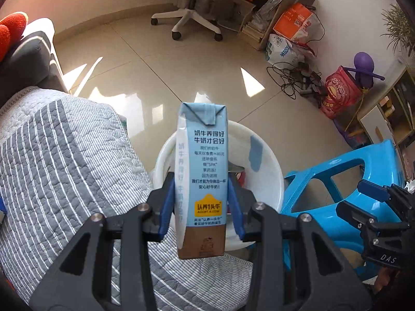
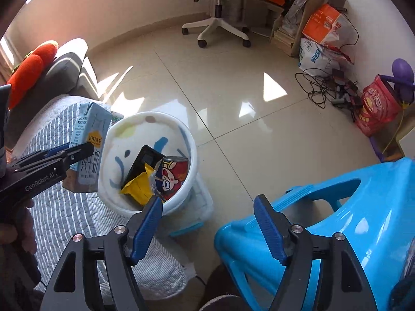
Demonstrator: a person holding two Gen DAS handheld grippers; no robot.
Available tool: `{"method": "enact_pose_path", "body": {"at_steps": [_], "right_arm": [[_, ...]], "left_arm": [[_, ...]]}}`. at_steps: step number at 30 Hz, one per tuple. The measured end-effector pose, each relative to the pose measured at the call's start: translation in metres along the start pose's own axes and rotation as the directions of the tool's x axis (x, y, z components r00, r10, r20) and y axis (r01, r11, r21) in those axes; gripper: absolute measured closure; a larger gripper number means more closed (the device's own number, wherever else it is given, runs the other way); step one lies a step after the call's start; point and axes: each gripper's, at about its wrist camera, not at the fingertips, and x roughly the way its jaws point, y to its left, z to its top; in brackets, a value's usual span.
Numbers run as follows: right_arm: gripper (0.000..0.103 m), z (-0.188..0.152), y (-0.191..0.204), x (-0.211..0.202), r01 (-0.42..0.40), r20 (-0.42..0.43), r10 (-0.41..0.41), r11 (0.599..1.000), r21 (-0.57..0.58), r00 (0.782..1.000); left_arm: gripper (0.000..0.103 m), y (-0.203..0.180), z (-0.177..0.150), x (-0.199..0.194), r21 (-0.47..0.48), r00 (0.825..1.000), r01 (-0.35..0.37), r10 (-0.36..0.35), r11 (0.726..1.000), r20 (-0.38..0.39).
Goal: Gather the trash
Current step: 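Carry both items over the white bucket and release the can and carton, then move the left gripper back to the quilt and grasp the crumpled tissue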
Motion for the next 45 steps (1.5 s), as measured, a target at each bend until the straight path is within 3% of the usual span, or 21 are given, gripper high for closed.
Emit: {"method": "enact_pose_path", "body": {"at_steps": [4,5,6,8,16,20,25,31,45], "right_arm": [[0.028,-0.001,-0.001,-0.002,-0.002,0.004,0.002,1.000,0.007,1.000],[0.028,-0.001,0.000,-0.003,-0.002,0.004,0.002,1.000,0.005,1.000],[0.028,-0.002,0.001,-0.003,-0.001,0.003,0.001,1.000,0.004,1.000],[0.027,-0.002,0.004,-0.004,-0.001,0.004,0.001,1.000,-0.001,1.000],[0.024,-0.001,0.018,-0.009,-0.016,0.005,0.016,1.000,-0.019,1.000],[0.023,-0.002,0.026,-0.009,-0.013,0.002,0.014,0.999,-0.030,1.000],[0.017,-0.004,0.042,-0.010,-0.001,-0.005,0.000,0.999,-0.048,1.000],[0.015,-0.008,0.086,-0.010,-0.015,-0.008,0.014,0.988,-0.156,1.000],[0.014,-0.026,0.191,0.000,-0.049,-0.026,0.043,0.943,-0.329,0.999]], "left_arm": [[0.062,-0.005,0.000,0.002,0.038,0.999,-0.021,0.020,0.999,0.025],[0.054,-0.006,0.000,0.002,0.046,0.999,-0.030,0.028,0.999,0.024],[0.039,-0.005,-0.001,0.000,0.047,0.999,-0.037,0.036,0.998,0.025],[0.025,0.000,-0.004,-0.006,0.037,0.998,-0.055,0.054,0.998,0.044],[0.013,0.039,-0.025,-0.036,-0.001,0.988,-0.154,0.154,0.988,0.017],[0.001,0.065,-0.040,-0.057,-0.014,0.979,-0.204,0.204,0.979,0.015],[0.001,0.103,-0.064,-0.087,-0.047,0.968,-0.249,0.249,0.967,0.003],[0.001,0.152,-0.100,-0.125,-0.114,0.956,-0.294,0.292,0.949,-0.032],[0.001,0.272,-0.179,-0.191,-0.279,0.907,-0.421,0.404,0.863,-0.120]]}}
